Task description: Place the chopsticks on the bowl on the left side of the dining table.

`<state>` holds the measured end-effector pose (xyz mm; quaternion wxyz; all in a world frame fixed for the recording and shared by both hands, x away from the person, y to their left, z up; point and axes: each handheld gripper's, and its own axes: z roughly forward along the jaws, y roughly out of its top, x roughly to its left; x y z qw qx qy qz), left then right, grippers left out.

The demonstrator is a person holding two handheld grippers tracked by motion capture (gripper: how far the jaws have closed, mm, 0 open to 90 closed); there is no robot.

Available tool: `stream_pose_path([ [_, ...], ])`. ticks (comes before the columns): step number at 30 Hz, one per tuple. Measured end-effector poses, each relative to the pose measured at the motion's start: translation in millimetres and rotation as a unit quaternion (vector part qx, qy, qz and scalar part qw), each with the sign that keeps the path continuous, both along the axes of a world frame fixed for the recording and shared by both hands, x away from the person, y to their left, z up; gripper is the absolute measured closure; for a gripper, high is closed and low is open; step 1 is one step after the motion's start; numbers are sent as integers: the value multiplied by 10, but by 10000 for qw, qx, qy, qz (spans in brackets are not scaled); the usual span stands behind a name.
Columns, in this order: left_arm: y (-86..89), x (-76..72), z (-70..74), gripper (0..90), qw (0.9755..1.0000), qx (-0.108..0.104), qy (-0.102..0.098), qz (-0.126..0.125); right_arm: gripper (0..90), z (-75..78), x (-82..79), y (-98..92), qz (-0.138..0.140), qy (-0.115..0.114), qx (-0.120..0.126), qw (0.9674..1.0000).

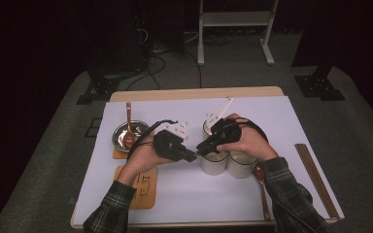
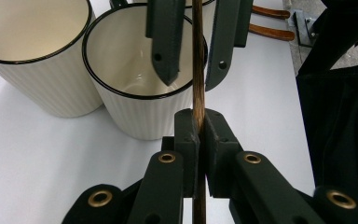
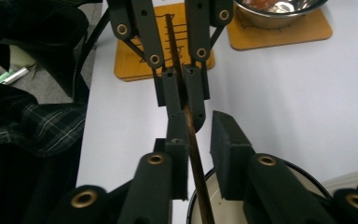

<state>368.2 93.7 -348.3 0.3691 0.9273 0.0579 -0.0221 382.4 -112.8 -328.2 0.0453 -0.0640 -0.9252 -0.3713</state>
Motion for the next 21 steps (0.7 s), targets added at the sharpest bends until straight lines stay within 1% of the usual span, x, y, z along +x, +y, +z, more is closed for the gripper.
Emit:
stream_pose_path([
  [7, 7, 14, -12, 851, 10000, 43, 35, 6, 640, 15, 6, -33, -128, -47, 97, 9999],
  [8, 7, 13, -13, 851, 10000, 53, 16, 19, 614, 17, 7, -39, -160, -57, 103, 9998],
  [9, 7, 16, -16, 851, 10000, 41, 31, 28, 603, 18, 12, -46, -186, -90, 115, 9997],
  [13, 9, 22, -24, 851, 9999, 81, 55, 70, 552, 24, 14, -78, -276, -82, 142, 9995],
  [15, 10, 27, -28, 851, 9999, 96, 60, 84, 517, 26, 19, -95, -323, -122, 150, 9993],
  [17, 10, 28, -31, 851, 9999, 115, 54, 96, 503, 26, 27, -118, -386, -194, 190, 9989],
  [21, 17, 31, -36, 851, 9998, 137, 49, 129, 476, 30, 31, -174, -487, -243, 265, 9982],
])
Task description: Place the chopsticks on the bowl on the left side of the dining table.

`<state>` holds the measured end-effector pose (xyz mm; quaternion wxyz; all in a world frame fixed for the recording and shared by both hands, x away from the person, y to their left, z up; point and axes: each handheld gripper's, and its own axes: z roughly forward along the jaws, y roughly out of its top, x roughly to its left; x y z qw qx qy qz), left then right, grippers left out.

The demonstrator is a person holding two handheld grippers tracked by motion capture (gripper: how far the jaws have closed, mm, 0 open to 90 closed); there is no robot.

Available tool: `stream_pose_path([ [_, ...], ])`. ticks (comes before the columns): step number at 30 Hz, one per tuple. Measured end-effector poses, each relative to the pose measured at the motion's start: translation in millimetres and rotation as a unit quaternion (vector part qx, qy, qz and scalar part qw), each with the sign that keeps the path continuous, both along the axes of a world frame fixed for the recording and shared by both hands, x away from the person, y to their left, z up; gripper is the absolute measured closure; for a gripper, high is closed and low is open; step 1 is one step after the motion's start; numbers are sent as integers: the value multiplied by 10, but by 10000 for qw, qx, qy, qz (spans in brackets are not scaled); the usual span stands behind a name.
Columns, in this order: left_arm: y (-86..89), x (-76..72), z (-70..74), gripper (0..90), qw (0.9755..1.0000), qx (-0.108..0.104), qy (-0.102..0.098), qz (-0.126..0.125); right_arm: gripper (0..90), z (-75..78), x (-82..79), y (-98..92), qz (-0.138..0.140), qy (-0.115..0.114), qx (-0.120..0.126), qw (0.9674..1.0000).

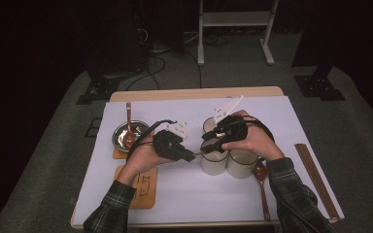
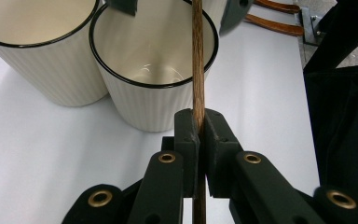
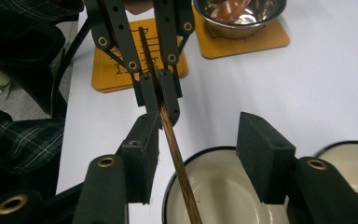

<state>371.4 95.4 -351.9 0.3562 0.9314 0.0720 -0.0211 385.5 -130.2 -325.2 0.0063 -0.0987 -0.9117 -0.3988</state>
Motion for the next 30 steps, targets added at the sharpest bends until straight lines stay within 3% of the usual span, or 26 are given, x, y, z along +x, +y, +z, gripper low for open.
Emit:
stream_pose_path([
  [15, 31, 20, -9, 850, 10000, 54, -5, 66, 401, -19, 22, -280, -485, -232, 200, 9984],
  [30, 64, 38, -6, 851, 9998, 57, -52, 199, 363, -36, 25, -675, -1045, -346, 406, 9931],
])
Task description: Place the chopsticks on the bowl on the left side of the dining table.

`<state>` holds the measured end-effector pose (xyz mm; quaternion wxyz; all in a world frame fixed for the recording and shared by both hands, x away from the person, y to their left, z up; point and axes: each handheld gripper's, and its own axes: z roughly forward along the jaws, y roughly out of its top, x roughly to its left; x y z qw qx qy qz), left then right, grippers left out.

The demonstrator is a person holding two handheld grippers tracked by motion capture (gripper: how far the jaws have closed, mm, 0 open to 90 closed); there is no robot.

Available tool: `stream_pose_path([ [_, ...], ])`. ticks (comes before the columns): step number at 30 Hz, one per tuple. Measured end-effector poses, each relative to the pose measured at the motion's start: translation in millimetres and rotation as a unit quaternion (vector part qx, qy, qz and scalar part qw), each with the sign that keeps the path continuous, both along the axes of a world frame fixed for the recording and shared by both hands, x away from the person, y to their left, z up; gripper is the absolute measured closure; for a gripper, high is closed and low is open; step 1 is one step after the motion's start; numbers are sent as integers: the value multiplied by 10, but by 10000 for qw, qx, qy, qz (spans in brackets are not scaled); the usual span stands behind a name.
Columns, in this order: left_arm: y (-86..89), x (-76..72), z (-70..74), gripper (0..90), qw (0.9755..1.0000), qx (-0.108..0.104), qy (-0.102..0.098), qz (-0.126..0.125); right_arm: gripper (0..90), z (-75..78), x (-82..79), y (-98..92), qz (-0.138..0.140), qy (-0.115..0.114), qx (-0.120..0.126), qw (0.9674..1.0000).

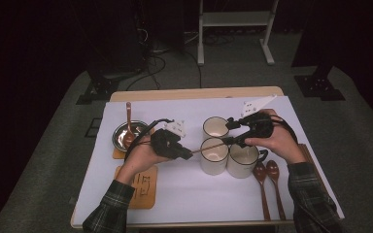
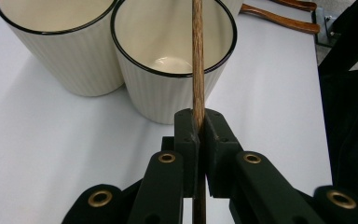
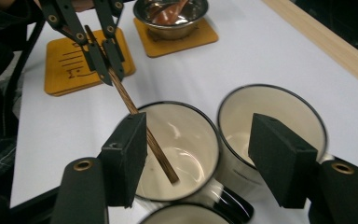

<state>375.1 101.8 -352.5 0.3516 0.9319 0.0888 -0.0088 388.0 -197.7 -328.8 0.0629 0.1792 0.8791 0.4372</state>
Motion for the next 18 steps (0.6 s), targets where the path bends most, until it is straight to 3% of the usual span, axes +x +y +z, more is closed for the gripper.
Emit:
stream_pose_path([
  [18, 63, 46, 10, 851, 9994, -38, -12, 337, 352, -91, 12, -464, -649, -46, 201, 9977],
])
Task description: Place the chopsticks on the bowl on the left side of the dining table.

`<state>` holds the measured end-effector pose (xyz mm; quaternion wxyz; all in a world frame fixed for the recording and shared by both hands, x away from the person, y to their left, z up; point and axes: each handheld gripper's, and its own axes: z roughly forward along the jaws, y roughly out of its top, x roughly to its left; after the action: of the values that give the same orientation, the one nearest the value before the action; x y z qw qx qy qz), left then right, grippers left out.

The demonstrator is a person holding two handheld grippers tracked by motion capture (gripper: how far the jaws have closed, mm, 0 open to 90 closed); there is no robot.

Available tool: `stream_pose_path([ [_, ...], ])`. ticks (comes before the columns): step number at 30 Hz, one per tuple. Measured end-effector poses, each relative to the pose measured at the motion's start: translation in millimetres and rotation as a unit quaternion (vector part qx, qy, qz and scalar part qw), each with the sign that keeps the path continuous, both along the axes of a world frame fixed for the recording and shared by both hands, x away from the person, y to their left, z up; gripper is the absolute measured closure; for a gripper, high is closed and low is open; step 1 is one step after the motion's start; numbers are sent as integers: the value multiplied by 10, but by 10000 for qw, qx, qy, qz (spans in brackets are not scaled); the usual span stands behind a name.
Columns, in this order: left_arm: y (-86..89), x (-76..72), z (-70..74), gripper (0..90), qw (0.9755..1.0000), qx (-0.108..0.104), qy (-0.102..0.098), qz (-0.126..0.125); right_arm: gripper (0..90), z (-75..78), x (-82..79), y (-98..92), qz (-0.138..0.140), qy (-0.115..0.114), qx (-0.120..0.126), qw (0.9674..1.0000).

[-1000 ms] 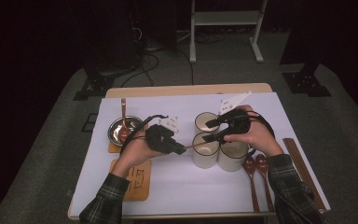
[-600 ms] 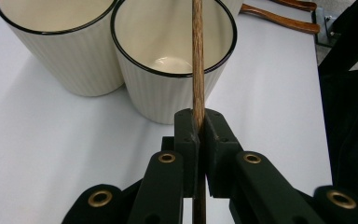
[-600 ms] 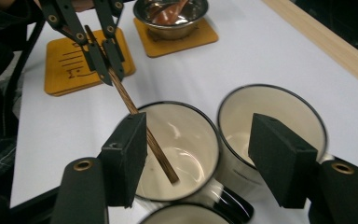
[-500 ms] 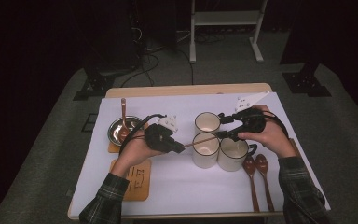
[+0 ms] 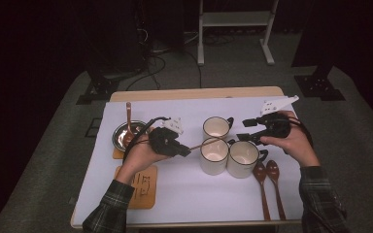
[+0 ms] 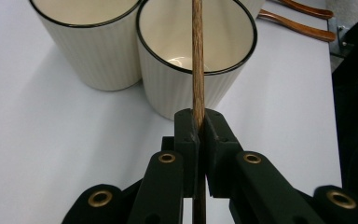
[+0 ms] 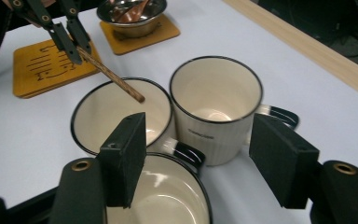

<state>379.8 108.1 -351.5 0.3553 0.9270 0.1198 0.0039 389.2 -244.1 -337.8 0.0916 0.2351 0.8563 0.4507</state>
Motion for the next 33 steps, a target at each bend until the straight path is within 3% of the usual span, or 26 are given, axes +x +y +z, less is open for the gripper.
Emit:
stream_pose_path([
  [16, 147, 66, 51, 851, 9970, -270, -34, 727, 323, -98, 34, -313, -682, -25, 22, 9977],
  [24, 237, 101, 76, 851, 9938, -397, -133, 1029, 314, -180, 76, -431, -1138, -6, -48, 9935],
  [33, 304, 127, 106, 851, 9903, -571, -219, 1247, 266, -300, 128, -552, -1651, 16, -75, 9863],
])
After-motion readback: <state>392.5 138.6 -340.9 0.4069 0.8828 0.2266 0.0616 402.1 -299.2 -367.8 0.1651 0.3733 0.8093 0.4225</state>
